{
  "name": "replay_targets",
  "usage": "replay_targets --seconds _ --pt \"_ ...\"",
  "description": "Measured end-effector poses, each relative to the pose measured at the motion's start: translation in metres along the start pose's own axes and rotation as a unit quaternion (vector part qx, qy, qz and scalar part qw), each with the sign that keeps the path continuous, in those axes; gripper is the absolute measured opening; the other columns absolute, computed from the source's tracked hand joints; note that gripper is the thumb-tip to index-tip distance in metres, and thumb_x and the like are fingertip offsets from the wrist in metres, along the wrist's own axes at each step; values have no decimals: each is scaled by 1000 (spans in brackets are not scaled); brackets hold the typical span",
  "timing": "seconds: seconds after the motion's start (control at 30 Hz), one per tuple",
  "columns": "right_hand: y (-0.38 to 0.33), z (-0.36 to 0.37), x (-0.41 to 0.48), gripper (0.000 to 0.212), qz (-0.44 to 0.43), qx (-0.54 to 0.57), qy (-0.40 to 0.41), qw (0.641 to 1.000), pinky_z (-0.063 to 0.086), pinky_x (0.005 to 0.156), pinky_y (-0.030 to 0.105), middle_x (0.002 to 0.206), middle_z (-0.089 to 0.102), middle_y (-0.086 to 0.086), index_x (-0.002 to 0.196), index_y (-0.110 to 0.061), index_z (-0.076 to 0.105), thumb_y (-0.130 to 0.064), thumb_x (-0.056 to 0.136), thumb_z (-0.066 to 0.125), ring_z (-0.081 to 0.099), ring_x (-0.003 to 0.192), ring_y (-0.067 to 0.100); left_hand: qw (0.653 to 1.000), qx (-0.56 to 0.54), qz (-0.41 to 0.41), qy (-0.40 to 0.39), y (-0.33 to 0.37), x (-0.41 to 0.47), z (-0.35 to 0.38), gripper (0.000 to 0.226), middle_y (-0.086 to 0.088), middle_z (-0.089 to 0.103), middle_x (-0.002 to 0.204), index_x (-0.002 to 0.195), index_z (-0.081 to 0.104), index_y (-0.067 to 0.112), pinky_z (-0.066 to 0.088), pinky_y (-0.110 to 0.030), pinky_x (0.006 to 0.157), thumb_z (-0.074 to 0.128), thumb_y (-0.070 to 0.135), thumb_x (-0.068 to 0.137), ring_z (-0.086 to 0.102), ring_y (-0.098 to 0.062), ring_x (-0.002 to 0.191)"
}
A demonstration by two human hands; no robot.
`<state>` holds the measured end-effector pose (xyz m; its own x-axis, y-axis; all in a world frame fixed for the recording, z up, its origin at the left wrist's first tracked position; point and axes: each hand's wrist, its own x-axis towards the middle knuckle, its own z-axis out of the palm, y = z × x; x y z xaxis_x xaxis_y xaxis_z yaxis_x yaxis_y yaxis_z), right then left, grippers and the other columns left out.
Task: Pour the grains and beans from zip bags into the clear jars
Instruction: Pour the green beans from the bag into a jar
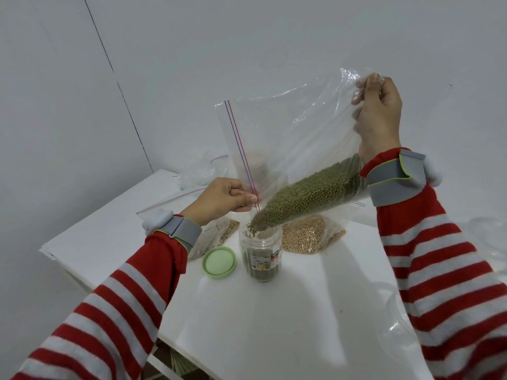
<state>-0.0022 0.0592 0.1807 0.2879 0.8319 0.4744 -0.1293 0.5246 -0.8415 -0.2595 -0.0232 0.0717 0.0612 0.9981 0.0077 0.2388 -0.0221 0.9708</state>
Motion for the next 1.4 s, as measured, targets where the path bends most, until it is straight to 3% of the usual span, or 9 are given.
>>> replay_targets --seconds 0.27,0.4,0.63,1.07,1.4 --pt "-1 0 0 30 -2 -4 1 1000 30 48 15 64 51 -12 84 -21 55 -31 106 38 38 52 4 1000 1 -2 0 1 -1 0 25 -22 72 102 110 66 -5 59 -28 82 69 0 86 71 -23 97" --pt "-2 -1 -1 28 6 -8 1 1000 29 45 15 64 49 -12 93 -23 61 -33 106 39 36 52 5 1000 -3 -2 5 2 -2 1 23 -28 70 104 108 67 -6 59 -29 82 69 -2 86 67 -34 104" --pt "-1 -3 0 25 1 3 2 1000 30 47 14 64 48 -12 108 -24 64 -31 105 41 36 54 4 1000 -5 -6 8 3 -2 2 18 -28 70 104 103 68 -3 59 -27 79 69 -2 85 66 -35 105" --pt "-1 -2 1 24 -5 2 6 1000 31 52 13 61 48 -12 102 -29 64 -29 105 40 37 54 2 1000 -3 -7 4 4 -4 1 26 -27 70 106 110 64 -11 58 -30 84 68 -2 85 66 -35 107" --pt "-1 -3 2 23 -7 9 7 1000 30 49 12 61 47 -12 104 -26 63 -29 105 40 36 52 1 1000 -4 -7 4 3 -3 2 28 -24 71 104 111 63 -11 59 -28 83 68 -2 85 69 -25 97"
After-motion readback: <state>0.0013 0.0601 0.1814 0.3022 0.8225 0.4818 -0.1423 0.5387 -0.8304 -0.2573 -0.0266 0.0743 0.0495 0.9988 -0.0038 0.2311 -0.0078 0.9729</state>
